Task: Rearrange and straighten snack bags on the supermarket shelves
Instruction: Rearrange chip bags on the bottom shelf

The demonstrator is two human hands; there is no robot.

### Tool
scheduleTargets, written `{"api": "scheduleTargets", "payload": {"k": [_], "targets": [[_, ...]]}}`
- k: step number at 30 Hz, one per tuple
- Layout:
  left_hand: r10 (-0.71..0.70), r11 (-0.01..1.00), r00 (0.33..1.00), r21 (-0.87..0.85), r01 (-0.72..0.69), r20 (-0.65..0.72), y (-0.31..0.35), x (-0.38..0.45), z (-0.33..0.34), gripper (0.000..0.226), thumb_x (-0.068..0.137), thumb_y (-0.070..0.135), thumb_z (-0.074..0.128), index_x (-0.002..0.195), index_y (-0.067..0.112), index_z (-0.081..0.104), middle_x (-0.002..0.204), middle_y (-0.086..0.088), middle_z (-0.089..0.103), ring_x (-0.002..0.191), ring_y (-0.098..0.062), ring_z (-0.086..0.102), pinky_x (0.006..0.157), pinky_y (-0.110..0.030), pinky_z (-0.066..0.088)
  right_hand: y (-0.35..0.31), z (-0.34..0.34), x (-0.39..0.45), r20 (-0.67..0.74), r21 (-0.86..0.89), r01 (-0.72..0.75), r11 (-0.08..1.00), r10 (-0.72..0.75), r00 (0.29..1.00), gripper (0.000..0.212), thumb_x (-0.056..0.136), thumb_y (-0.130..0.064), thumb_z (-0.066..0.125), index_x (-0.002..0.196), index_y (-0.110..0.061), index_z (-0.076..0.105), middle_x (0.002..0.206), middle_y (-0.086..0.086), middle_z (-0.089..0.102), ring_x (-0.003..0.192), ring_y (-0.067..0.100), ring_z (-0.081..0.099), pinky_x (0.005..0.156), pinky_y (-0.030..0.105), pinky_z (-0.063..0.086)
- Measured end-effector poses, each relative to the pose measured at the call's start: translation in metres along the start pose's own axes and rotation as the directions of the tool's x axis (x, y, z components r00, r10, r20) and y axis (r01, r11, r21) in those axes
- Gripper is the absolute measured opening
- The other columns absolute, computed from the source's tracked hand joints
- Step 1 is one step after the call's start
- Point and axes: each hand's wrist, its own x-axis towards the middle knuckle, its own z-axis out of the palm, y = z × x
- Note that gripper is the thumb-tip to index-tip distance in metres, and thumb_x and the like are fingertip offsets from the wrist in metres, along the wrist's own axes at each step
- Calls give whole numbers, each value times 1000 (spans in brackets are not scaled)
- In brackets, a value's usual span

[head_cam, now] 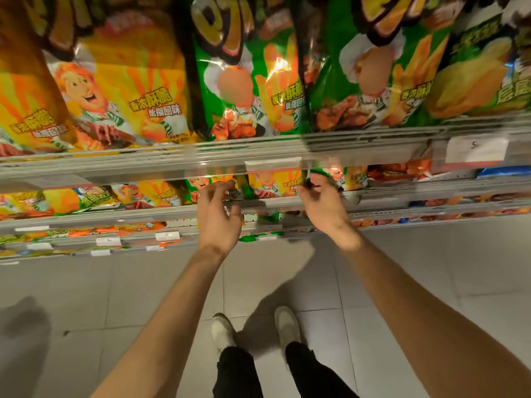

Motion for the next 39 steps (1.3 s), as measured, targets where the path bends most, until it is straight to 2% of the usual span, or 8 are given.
{"api": "scheduleTargets", "payload": {"k": [4, 10, 17, 23, 27, 29, 32, 39], "targets": [[38, 999, 999, -3, -38, -7, -5, -1, -2, 48, 96, 0, 57, 143, 12, 55, 146, -11, 39, 139, -24, 37, 115, -48, 40, -8, 17, 17, 18, -45, 12, 999, -11, 1000, 45, 97, -34, 67, 134, -11, 57, 125, 9, 67, 121, 29, 58, 105, 48, 48], [22, 999, 1000, -27, -22, 10, -5, -2, -7, 53, 99, 1, 53, 148, 18, 50, 157, -7, 28, 148, -22, 26, 118, -48, 35, -10, 24, 28, -23, -71, 27, 997, -29, 999, 34, 92, -34, 73, 116, -10, 66, 114, 8, 70, 110, 29, 63, 99, 43, 50], [-15, 1000, 997, -16, 16, 77, -3, 0, -10, 56, 102, 5, 54, 154, 19, 42, 165, 0, 22, 153, -21, 22, 122, -47, 31, -8, 16, 32, -54, 19, 33, 999, -32, 998, 22, 89, -40, 77, 92, -26, 60, 83, -23, 55, 74, -7, 52, 59, 2, 38], [-30, 999, 996, -30, 33, 90, -5, 1, -10, 53, 103, 7, 53, 153, 20, 44, 162, 1, 27, 151, -20, 26, 122, -47, 32, -8, 12, 32, -34, 104, 13, 994, -10, 999, 25, 92, -42, 73, 101, -31, 52, 82, -31, 48, 69, -15, 50, 58, -2, 35], [-36, 998, 996, -46, 40, 86, -6, 1, -12, 53, 103, 7, 54, 153, 19, 43, 162, 2, 28, 151, -20, 27, 121, -47, 33, 0, 11, 35, -5, 117, 4, 993, -3, 1000, 23, 94, -41, 71, 88, -32, 50, 85, -29, 48, 68, -31, 50, 58, -9, 33], [-37, 998, 995, -43, 41, 96, -7, 0, -12, 54, 103, 7, 54, 154, 19, 42, 163, 2, 26, 151, -20, 26, 122, -47, 32, 7, 8, 39, -12, 126, -11, 992, 12, 1000, 21, 95, -44, 69, 98, -26, 58, 87, -28, 49, 76, -25, 56, 66, -6, 35], [-43, 998, 992, -44, 49, 115, -8, -1, -14, 56, 103, 9, 54, 156, 21, 38, 165, 2, 23, 154, -21, 23, 123, -48, 30, 13, 9, 39, -39, 163, 17, 986, -11, 999, 48, 95, -48, 67, 128, -15, 59, 102, -17, 56, 108, 4, 51, 94, 21, 37], [-32, 997, 990, -61, 40, 137, -9, -2, -17, 58, 104, 8, 52, 157, 25, 36, 166, 2, 20, 154, -21, 22, 123, -48, 31, -6, 13, 28, -119, 66, 179, 982, -171, 978, 33, 95, -44, 66, 109, -14, 67, 109, 1, 67, 104, 18, 60, 93, 31, 45]]}}
